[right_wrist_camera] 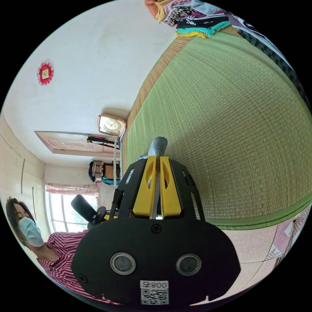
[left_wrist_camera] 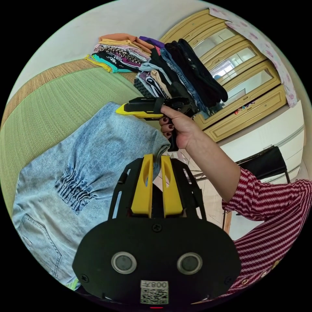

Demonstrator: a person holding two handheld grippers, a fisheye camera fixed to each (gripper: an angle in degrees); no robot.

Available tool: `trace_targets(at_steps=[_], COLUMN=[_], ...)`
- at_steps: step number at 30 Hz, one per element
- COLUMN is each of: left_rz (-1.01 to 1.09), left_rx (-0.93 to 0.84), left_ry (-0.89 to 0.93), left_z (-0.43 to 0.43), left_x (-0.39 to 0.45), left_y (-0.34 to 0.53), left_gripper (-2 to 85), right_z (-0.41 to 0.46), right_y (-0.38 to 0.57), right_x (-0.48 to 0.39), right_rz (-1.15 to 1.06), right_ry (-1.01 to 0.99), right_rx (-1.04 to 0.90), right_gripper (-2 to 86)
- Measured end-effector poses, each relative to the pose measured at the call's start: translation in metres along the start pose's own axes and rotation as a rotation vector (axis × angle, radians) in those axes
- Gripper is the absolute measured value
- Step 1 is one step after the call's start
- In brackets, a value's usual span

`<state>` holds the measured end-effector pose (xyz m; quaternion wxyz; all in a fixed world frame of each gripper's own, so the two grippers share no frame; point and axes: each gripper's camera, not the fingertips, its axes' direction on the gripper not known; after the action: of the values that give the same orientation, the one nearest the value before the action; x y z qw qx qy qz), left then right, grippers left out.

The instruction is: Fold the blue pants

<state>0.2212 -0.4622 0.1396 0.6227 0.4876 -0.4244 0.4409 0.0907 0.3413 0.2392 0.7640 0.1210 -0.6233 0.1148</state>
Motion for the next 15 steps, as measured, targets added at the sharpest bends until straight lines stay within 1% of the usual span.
trace_targets(at_steps=[6, 10, 15], left_rz=[-0.023, -0.024, -0.058], left_rx=[0.100, 0.159, 0.259], left_ry=[0.064, 0.085, 0.144], left_z=[-0.019, -0.032, -0.049], left_x=[-0.053, -0.084, -0.143], left_y=[0.036, 0.060, 0.102], left_gripper=[4.2, 4.3, 4.4], right_z=[0.000, 0.006, 0.026], right_y=[-0.001, -0.002, -0.004], right_x=[-0.046, -0.094, -0.153], right_rz=[-0.041, -0.090, -0.140], right_ry=[-0.064, -0.098, -0.116], right_rx=[0.038, 0.044, 0.039], right_gripper=[1.7, 1.9, 2.2])
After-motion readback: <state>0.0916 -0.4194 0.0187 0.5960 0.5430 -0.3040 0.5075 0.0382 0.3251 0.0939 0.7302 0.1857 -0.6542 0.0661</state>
